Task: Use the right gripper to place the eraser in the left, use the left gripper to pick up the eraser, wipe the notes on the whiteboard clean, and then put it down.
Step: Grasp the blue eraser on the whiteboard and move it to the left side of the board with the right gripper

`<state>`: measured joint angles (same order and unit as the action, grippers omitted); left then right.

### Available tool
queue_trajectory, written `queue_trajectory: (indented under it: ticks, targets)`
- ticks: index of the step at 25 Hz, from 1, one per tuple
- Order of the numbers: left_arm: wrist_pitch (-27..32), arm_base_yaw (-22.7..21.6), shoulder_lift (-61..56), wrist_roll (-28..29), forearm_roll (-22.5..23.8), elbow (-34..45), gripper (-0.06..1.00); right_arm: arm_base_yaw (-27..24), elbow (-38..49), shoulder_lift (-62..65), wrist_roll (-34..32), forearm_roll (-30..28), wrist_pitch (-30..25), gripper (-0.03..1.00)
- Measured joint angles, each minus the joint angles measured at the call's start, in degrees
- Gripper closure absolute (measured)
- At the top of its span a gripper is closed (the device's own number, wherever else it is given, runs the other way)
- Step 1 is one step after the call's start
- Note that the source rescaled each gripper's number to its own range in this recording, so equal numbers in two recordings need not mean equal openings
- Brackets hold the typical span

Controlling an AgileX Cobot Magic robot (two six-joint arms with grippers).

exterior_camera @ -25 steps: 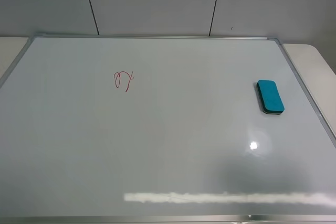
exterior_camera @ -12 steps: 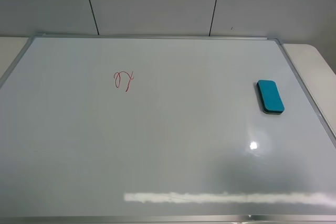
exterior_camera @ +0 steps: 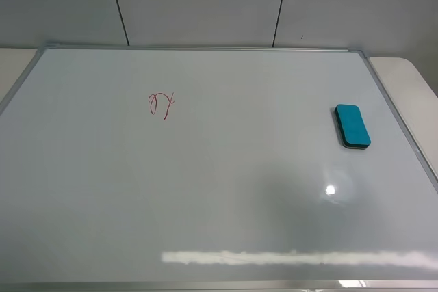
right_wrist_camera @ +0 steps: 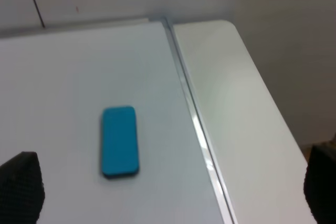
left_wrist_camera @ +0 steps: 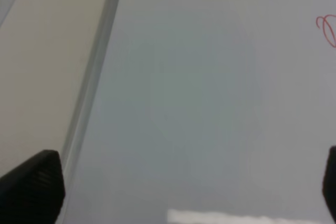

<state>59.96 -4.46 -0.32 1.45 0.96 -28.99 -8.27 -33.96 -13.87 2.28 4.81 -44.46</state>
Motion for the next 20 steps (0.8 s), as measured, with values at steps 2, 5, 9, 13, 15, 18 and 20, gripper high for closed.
queue_trajectory:
  ticks: [2,5,9,13,15,18,20]
  targets:
    - [0.00,0.00,0.00,0.00,0.00,0.00,-0.05,0.00,-1.29,-6.82,0.00,1.11,3.48,-0.03]
    - [0.00,0.00,0.00,0.00,0.00,0.00,-0.05,0.00,-3.92,-17.96,0.00,1.31,5.78,-0.03]
    - [0.00,0.00,0.00,0.00,0.00,0.00,-0.05,0.00,-8.41,-32.33,-0.23,1.36,8.71,-0.01]
    - [0.00,0.00,0.00,0.00,0.00,0.00,-0.05,0.00,-12.51,-45.38,-1.39,1.41,11.44,0.21]
    - [0.00,0.00,0.00,0.00,0.00,0.00,-0.05,0.00,-14.51,-51.46,-2.66,2.58,10.87,0.58]
    - [0.00,0.00,0.00,0.00,0.00,0.00,-0.05,0.00,-17.13,-59.65,-3.07,5.68,10.87,0.88]
    - [0.00,0.00,0.00,0.00,0.00,0.00,-0.05,0.00,-18.83,-62.94,-1.78,8.09,11.27,0.94]
